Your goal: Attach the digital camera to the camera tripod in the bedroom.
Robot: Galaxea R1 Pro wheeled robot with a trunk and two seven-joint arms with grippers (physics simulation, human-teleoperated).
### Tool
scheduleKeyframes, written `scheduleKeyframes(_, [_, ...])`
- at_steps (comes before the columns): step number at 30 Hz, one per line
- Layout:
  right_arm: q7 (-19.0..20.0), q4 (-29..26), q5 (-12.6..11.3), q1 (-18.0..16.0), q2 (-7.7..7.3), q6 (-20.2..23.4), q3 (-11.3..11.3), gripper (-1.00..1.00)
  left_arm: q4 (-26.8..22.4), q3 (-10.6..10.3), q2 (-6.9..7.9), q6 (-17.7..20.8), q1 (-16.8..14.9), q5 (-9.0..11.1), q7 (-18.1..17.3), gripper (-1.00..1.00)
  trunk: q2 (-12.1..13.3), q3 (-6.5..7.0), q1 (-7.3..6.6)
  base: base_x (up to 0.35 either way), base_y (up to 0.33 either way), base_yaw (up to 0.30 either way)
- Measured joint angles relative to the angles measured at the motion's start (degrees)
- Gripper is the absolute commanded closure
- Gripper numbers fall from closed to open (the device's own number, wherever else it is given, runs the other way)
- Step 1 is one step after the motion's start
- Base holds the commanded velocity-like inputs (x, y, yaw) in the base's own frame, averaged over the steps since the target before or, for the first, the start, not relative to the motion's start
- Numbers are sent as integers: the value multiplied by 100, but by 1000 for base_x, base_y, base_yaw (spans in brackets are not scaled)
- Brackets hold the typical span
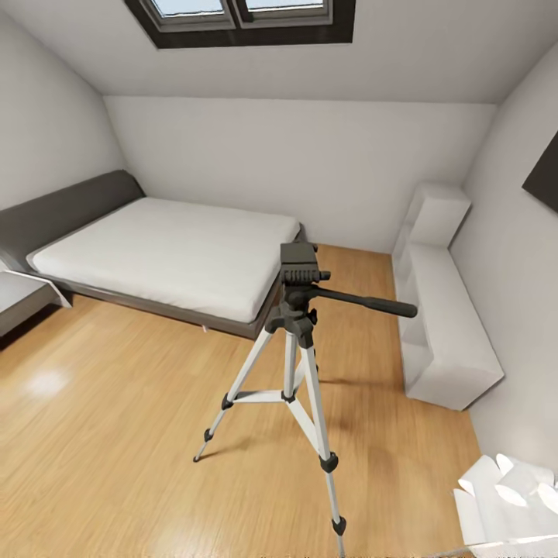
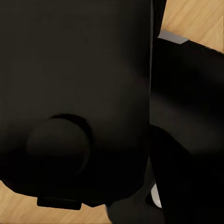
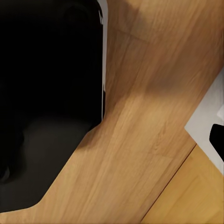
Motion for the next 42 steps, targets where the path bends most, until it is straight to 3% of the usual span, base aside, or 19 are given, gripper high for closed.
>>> scheduleKeyframes(42, [65, -9, 40, -2, 0, -28, -1, -100, 0, -1, -4, -16, 0, 0, -1, 100, -1, -342, 0, 0, 0, 0])
